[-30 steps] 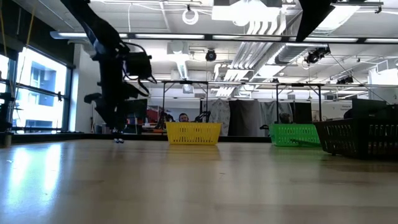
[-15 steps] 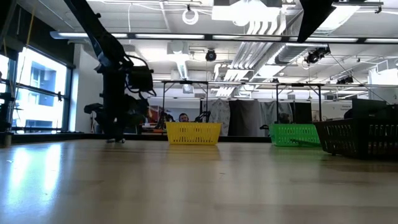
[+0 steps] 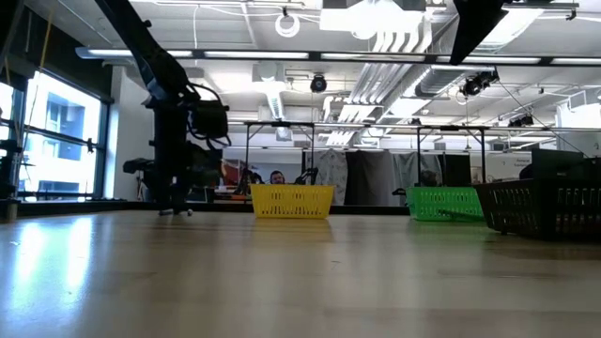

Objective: Sort crayons
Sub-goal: Put the blue crayon into the yellow basket

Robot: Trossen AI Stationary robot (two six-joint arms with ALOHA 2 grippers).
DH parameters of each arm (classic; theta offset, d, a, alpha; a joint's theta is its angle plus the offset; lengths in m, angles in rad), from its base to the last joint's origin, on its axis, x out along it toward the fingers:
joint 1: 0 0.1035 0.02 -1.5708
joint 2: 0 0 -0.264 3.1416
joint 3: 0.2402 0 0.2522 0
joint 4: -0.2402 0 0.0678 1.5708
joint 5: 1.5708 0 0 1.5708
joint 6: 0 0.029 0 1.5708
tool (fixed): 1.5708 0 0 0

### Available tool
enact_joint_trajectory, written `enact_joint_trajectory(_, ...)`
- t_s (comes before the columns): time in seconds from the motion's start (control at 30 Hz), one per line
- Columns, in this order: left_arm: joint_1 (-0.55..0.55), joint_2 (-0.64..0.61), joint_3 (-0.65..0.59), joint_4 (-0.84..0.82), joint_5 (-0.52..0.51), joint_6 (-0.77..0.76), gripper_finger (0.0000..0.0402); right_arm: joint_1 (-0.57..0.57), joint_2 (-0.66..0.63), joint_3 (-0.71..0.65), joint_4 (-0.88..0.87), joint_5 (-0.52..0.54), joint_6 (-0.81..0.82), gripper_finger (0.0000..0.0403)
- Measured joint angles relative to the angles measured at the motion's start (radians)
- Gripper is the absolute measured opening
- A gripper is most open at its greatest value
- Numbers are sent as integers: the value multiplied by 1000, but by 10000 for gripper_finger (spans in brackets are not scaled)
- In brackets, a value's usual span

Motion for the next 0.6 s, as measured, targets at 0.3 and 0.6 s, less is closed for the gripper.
enact_joint_trajectory(0.3, 59, -2, 1, -24, 73, 26, 29, 1, 0, 0, -10, -52, -8, 138)
enact_joint_trajectory(0.6, 62, -33, -4, -30, 80, 127, 3, -1, 0, 3, -27, -80, -19, 138)
